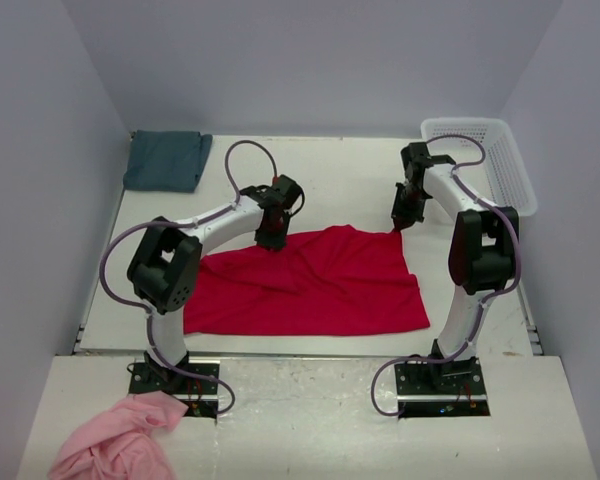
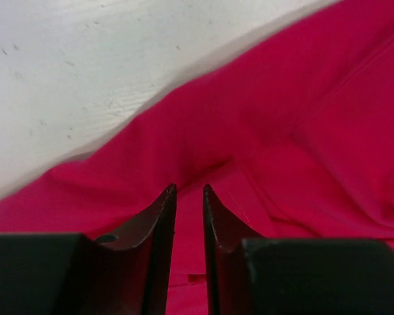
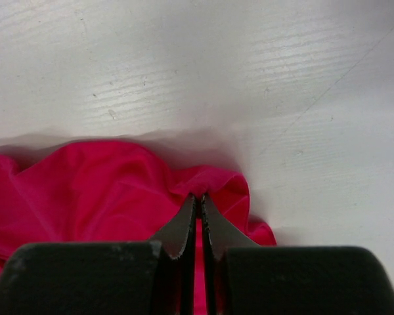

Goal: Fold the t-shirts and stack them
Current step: Grap the side of the flattened tshirt furthest away from the robot with both arms

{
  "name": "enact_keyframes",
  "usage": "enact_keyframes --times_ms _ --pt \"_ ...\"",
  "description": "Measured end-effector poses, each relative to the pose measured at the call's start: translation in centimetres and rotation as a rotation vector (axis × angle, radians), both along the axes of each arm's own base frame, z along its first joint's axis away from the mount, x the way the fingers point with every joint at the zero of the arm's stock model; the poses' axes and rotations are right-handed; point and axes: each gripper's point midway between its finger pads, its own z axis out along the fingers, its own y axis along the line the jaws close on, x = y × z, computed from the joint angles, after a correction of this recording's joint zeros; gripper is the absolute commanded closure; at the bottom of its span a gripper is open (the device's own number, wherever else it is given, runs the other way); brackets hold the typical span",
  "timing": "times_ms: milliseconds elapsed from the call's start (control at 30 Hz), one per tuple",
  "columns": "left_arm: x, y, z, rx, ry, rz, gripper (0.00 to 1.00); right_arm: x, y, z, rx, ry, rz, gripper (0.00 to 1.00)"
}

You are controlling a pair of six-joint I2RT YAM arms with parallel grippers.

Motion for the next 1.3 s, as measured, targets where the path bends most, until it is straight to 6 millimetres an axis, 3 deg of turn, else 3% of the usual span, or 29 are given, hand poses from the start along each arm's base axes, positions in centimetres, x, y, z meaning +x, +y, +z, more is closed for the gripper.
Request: enact_keyframes --times_ms 133,600,833,1200,1300 --pt "-1.1 -0.2 -0.7 0.006 0.025 -0.02 0.72 0.1 0.1 0.0 0.004 -0.003 0.001 1.0" --pt "-1.4 -1.1 -0.9 -0.038 0.042 -0.047 0.61 -0.1 0.4 -0.2 0.011 0.001 0.008 1.0" --pt "-0.3 -2.4 -0.1 -0.071 0.012 -0.075 0.61 -0.1 0.4 -0.2 0.011 0.001 0.009 1.0" --pt "-0.8 -2.6 -2.5 -0.054 0.07 -0.087 0.62 -0.1 0.4 -0.2 0.011 0.001 0.009 1.0" --pt "-0.8 -2.6 -2.5 -0.057 0.07 -0.089 0.69 -0.1 0.4 -0.2 0.011 0.001 0.009 1.0"
